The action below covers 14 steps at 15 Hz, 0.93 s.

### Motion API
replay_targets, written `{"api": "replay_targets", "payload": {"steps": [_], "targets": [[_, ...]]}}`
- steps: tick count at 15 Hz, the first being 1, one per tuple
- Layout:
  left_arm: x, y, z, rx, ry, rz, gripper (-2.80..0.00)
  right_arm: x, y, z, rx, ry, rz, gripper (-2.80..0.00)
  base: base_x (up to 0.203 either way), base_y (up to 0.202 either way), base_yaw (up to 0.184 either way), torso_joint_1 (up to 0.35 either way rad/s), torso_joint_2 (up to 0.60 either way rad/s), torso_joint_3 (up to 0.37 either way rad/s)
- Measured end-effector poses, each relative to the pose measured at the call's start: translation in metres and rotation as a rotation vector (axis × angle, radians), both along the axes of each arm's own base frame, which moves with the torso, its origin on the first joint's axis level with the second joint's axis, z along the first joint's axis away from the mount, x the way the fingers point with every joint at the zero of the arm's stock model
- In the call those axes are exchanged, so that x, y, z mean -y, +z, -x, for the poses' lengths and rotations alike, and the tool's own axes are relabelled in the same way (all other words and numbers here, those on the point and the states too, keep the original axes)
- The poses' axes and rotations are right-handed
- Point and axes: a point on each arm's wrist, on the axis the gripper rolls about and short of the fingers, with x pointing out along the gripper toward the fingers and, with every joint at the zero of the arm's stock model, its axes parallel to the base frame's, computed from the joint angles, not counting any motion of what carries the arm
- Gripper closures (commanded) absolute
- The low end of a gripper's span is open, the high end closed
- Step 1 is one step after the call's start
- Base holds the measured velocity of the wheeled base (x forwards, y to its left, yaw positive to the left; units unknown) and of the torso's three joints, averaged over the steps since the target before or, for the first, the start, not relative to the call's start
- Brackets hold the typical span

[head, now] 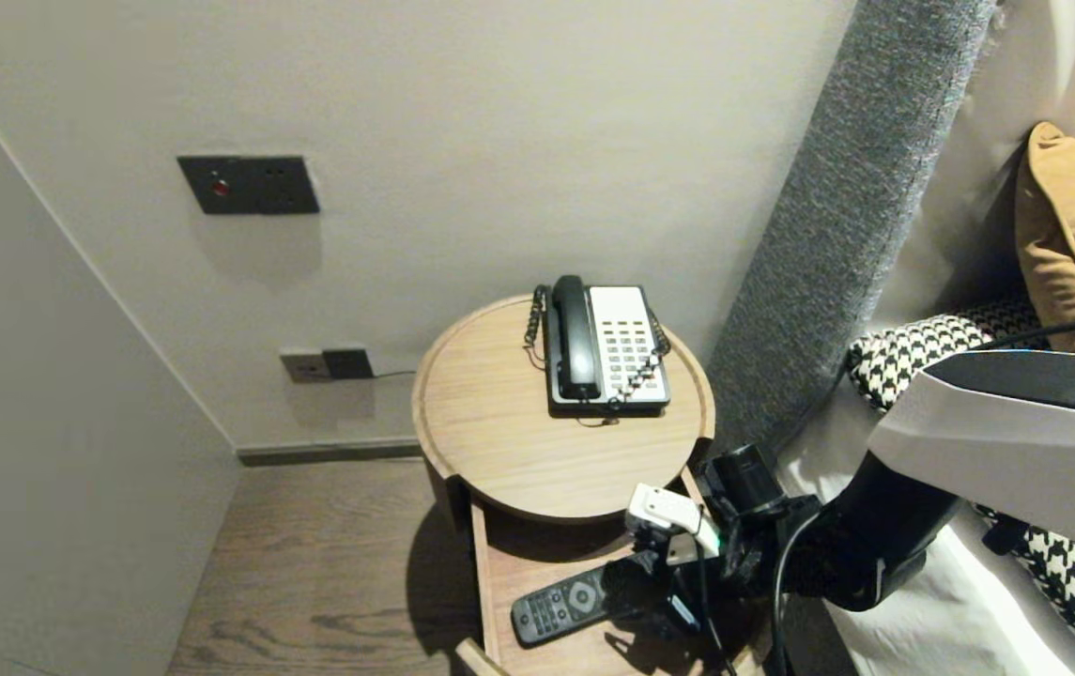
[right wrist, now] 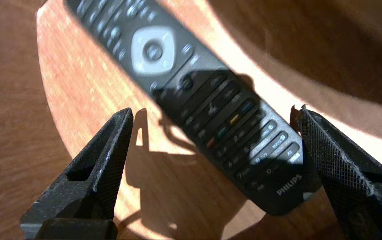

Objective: Take the remote control out of the drawer one by one and place them on the table

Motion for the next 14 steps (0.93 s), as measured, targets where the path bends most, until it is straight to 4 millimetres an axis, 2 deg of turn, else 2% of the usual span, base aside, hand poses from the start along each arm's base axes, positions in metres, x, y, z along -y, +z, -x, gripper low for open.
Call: {"api": "replay_targets", "payload": {"steps": [8,14], "targets": [[0.000,0.000,0.000,0.000,0.000,0.000,0.00,0.008,0.000,0.018,-0.013,0.022,0.026,-2.80,0.000,0.000,0.000,0.000,0.00,0.000],[0.000,0.000,0.000,-0.001,0.000,0.000,0.00,-0.002,0.008,0.007,0.034,0.031,0.009,-2.80,0.000,0.000,0.000,0.000,0.00,0.000]]}}
